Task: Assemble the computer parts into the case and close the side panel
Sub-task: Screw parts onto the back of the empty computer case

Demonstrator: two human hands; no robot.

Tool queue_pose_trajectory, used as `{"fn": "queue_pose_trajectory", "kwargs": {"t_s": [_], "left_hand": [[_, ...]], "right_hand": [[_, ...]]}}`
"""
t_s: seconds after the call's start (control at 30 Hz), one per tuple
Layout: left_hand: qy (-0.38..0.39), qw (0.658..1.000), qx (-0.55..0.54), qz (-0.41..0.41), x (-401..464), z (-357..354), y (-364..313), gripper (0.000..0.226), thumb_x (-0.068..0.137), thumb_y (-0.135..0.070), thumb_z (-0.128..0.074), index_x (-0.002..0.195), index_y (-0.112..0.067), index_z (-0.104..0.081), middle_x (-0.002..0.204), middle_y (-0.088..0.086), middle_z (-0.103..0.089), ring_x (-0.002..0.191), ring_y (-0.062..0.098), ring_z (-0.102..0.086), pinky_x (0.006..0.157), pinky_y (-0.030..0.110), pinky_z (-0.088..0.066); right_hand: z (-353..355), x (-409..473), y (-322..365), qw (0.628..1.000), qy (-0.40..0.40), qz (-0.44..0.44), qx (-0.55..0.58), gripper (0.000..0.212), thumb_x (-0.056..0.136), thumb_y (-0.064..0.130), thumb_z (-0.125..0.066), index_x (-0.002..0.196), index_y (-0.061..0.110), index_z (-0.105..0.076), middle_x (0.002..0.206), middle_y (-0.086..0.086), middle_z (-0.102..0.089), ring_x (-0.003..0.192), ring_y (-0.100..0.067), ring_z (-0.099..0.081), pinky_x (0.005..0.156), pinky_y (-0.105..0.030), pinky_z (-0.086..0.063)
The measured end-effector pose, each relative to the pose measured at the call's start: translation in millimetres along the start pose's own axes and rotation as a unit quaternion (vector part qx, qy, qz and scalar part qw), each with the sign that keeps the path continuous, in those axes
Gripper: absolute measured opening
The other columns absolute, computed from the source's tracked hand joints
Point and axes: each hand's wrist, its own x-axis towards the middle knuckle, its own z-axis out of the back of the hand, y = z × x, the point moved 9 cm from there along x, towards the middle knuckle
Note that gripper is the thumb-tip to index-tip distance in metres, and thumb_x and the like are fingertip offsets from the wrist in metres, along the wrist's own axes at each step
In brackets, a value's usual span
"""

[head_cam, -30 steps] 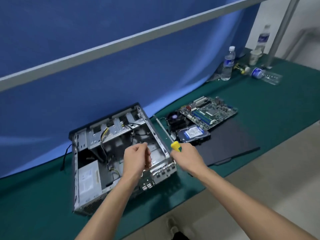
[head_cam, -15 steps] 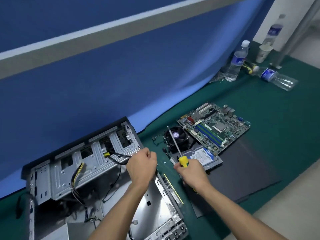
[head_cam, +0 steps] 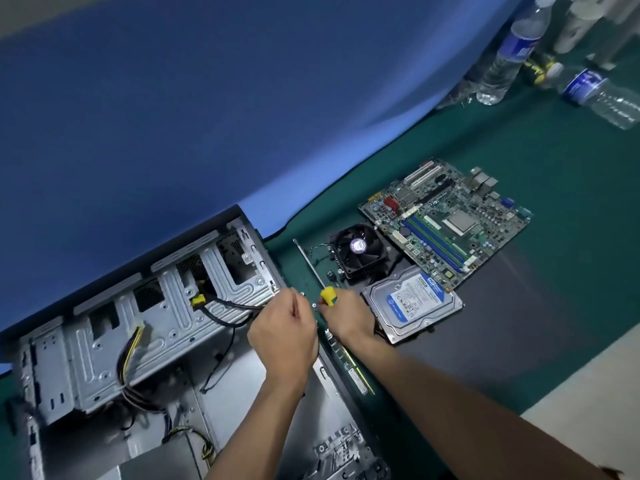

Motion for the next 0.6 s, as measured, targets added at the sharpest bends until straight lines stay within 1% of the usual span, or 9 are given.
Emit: {"fn": "queue_pose_trajectory", "kwargs": {"t_s": [0.13,0.27,0.3,0.33,0.37,0.43,0.5,0.57,0.6], "left_hand": [[-0.009,1.000,0.002,-0.010,0.2,0.7,-1.1,0.030,0.082,-0.021,-0.039,0.057,-0.020,-0.021,0.048,-0.011,-0.007,0.043,0.015,-0.019,0.046,0.021,-0.012],[-0.012,1.000,-0.002,-0.015,0.9,0.3,-1.0,0.030,0.081,-0.019,-0.040,0.058,-0.020,-0.021,0.050,-0.011,-0.009,0.044,0.014,-0.018,0.047,0.024,-0.013],[-0.007,1.000,-0.003,-0.011,1.7,-0.4,0.6,0.029,0.080,-0.019,-0.040,0.058,-0.020,-0.021,0.050,-0.011,-0.008,0.044,0.014,-0.017,0.045,0.023,-0.010],[-0.002,1.000,-0.005,-0.009,2.4,-1.4,1.8,0.029,0.080,-0.018,-0.039,0.058,-0.020,-0.021,0.050,-0.011,-0.007,0.044,0.014,-0.017,0.046,0.018,-0.006],[0.001,1.000,-0.008,-0.009,1.6,-2.5,1.7,0.029,0.079,-0.018,-0.039,0.058,-0.020,-0.020,0.050,-0.011,-0.006,0.044,0.014,-0.017,0.046,0.015,-0.008],[0.007,1.000,-0.013,-0.010,1.7,-4.1,0.9,0.028,0.079,-0.017,-0.040,0.058,-0.020,-0.020,0.050,-0.011,-0.005,0.045,0.013,-0.016,0.045,0.015,-0.010],[0.004,1.000,-0.011,-0.014,2.8,-5.0,0.5,0.029,0.078,-0.017,-0.040,0.058,-0.021,-0.020,0.050,-0.011,-0.006,0.045,0.012,-0.015,0.045,0.016,-0.009],[0.002,1.000,-0.009,-0.014,3.6,-4.7,1.8,0.031,0.081,-0.018,-0.041,0.058,-0.021,-0.020,0.049,-0.010,-0.009,0.044,0.012,-0.015,0.045,0.013,-0.008],[0.003,1.000,-0.009,-0.013,4.0,-4.1,2.6,0.032,0.083,-0.019,-0.041,0.058,-0.021,-0.021,0.049,-0.010,-0.013,0.043,0.013,-0.016,0.046,0.011,-0.008]], "right_hand": [[-7.5,11.3,5.2,1.000,-0.015,-0.002,-0.026,0.014,0.087,0.032,-0.062,0.091,0.019,-0.067,0.088,-0.005,-0.070,0.076,-0.024,-0.058,0.061,-0.023,-0.034],[-12.1,17.8,6.1,0.998,-0.021,-0.002,-0.059,0.017,0.088,0.032,-0.062,0.091,0.016,-0.067,0.085,-0.006,-0.070,0.068,-0.021,-0.053,0.059,-0.023,-0.033],[-13.4,19.6,6.5,0.998,-0.024,-0.002,-0.062,0.017,0.089,0.032,-0.061,0.090,0.015,-0.066,0.085,-0.006,-0.070,0.068,-0.021,-0.052,0.058,-0.024,-0.034],[-14.4,21.3,7.0,0.997,-0.026,-0.002,-0.066,0.018,0.089,0.031,-0.060,0.089,0.014,-0.066,0.086,-0.007,-0.070,0.069,-0.022,-0.053,0.059,-0.024,-0.035],[-14.1,21.6,7.1,0.997,-0.025,-0.001,-0.073,0.020,0.089,0.030,-0.059,0.088,0.012,-0.066,0.087,-0.008,-0.070,0.071,-0.024,-0.057,0.060,-0.025,-0.036],[-14.9,22.5,9.0,0.997,-0.019,0.004,-0.081,0.023,0.090,0.030,-0.058,0.083,0.009,-0.065,0.085,-0.010,-0.069,0.078,-0.029,-0.063,0.061,-0.027,-0.040],[-13.5,22.7,9.1,0.998,-0.015,0.003,-0.060,0.024,0.090,0.029,-0.057,0.073,0.012,-0.059,0.077,-0.010,-0.066,0.075,-0.030,-0.061,0.061,-0.028,-0.041],[-10.6,18.4,7.5,1.000,-0.009,0.000,-0.007,0.028,0.089,0.027,-0.056,0.064,0.015,-0.052,0.069,-0.008,-0.059,0.067,-0.028,-0.055,0.059,-0.029,-0.040],[-7.6,14.4,7.9,1.000,-0.009,0.002,0.026,0.029,0.089,0.027,-0.057,0.062,0.015,-0.051,0.066,-0.007,-0.057,0.066,-0.026,-0.053,0.060,-0.031,-0.040]]}}
